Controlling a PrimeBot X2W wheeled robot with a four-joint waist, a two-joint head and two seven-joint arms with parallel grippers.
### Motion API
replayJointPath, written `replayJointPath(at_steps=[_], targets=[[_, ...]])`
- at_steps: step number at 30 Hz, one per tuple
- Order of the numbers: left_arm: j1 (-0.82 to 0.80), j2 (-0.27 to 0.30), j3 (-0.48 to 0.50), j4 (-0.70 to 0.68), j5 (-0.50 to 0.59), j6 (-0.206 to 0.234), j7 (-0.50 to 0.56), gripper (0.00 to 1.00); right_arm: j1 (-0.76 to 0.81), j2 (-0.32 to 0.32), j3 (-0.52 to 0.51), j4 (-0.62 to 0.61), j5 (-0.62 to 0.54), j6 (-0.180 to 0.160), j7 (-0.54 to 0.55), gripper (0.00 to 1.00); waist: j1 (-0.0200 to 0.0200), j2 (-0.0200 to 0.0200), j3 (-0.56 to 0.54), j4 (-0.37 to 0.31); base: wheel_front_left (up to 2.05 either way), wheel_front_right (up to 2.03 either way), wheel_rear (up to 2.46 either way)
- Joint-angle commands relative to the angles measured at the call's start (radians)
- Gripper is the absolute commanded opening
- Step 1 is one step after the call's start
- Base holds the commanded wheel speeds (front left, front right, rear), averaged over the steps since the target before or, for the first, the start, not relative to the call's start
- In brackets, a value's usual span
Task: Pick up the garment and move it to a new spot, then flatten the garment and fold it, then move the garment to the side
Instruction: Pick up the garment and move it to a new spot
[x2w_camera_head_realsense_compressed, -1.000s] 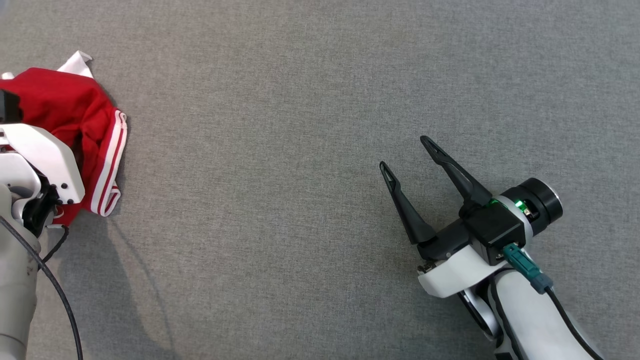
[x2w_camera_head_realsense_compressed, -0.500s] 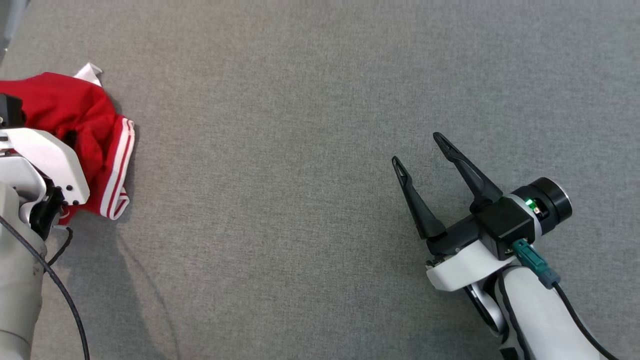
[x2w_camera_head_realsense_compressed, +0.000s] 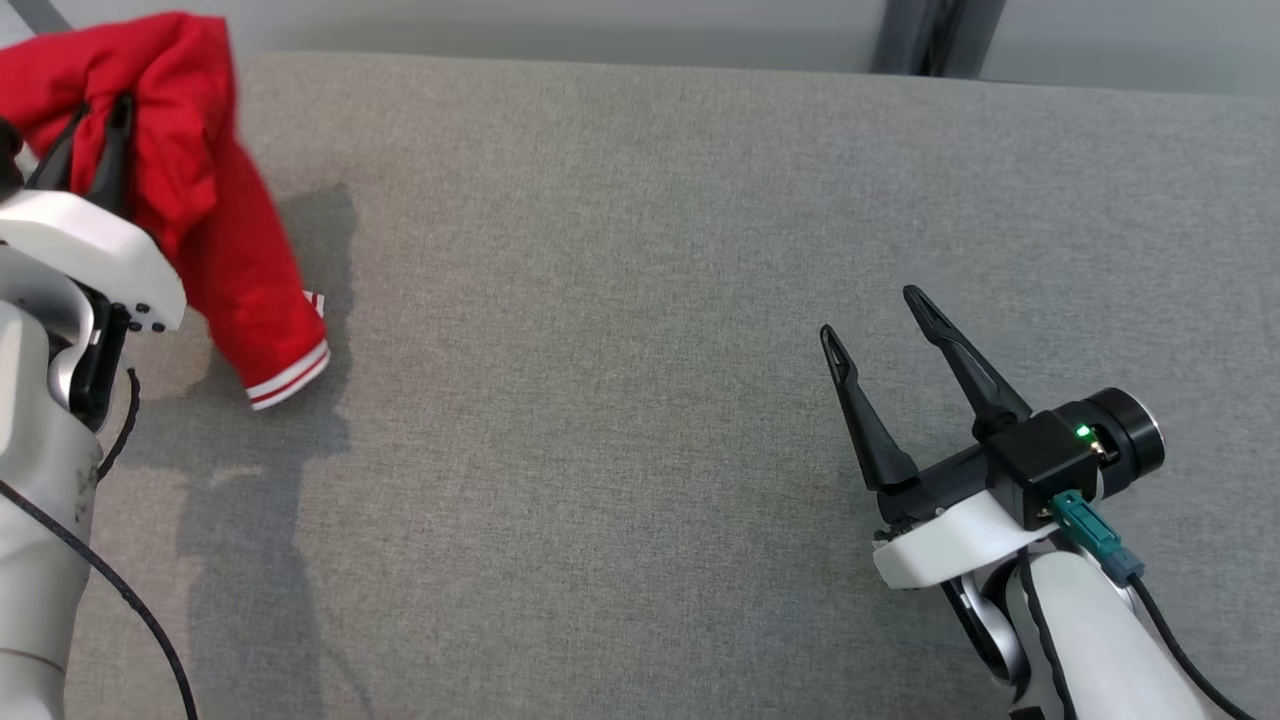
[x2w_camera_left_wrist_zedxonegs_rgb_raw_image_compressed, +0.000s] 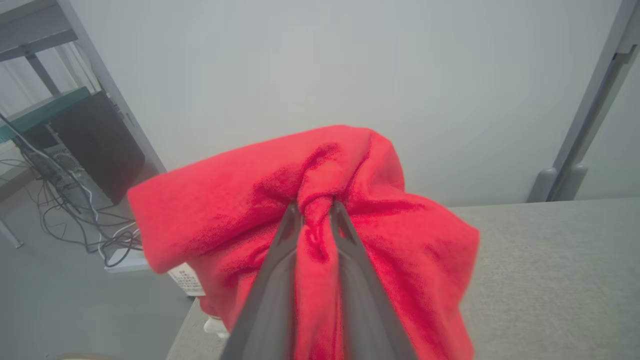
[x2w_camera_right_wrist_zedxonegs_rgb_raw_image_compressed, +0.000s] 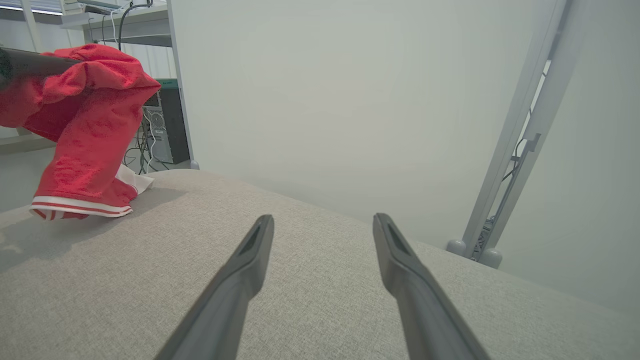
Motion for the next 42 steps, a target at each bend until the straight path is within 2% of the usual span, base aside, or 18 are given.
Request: replayJointPath(at_steps=[1,6,12,20,26,32,38,42], targets=[[0.014,0.003,-0.003,-0.018,0.005,0.002,-0.012,0.0,0.005,-0.001,-0.005,0.003,0.008,0.0,-0.006,1.0,0.0,0.0,-0.017,-0.007,0.0,0.0,0.0],[0.026,-0.015,-0.027,-0.164,0.006,0.001,-0.052,0.0,0.018,0.002,-0.031,0.001,0.008,0.0,-0.011,1.0,0.0,0.0,-0.053,-0.027,0.0,0.0,0.0],[0.067,-0.048,-0.061,-0.386,-0.001,0.002,-0.037,0.0,0.023,0.007,-0.08,-0.023,0.002,0.0,-0.011,1.0,0.0,0.0,-0.078,-0.078,0.0,0.0,0.0],[0.161,-0.082,-0.136,-0.684,-0.006,0.01,0.061,0.0,0.021,0.01,-0.168,-0.068,-0.006,0.0,-0.011,1.0,0.0,0.0,-0.07,-0.189,0.0,0.0,0.0],[0.222,-0.101,-0.211,-0.816,0.005,0.014,0.137,0.0,0.03,0.013,-0.227,-0.1,-0.01,0.0,-0.01,1.0,0.0,0.0,-0.043,-0.286,0.0,0.0,0.0],[0.254,-0.14,-0.307,-0.8,0.032,0.013,0.16,0.0,0.027,0.017,-0.263,-0.125,0.026,0.0,-0.01,1.0,0.0,0.0,-0.002,-0.384,0.0,0.0,0.0],[0.248,-0.172,-0.377,-0.658,0.088,0.025,0.126,0.0,0.019,0.016,-0.267,-0.134,0.073,0.0,-0.01,1.0,0.0,0.0,0.032,-0.483,0.0,0.0,0.0],[0.227,-0.189,-0.391,-0.571,0.104,0.035,0.103,0.0,0.021,0.016,-0.265,-0.139,0.087,0.0,-0.01,1.0,0.0,0.0,0.047,-0.523,0.0,0.0,0.0]])
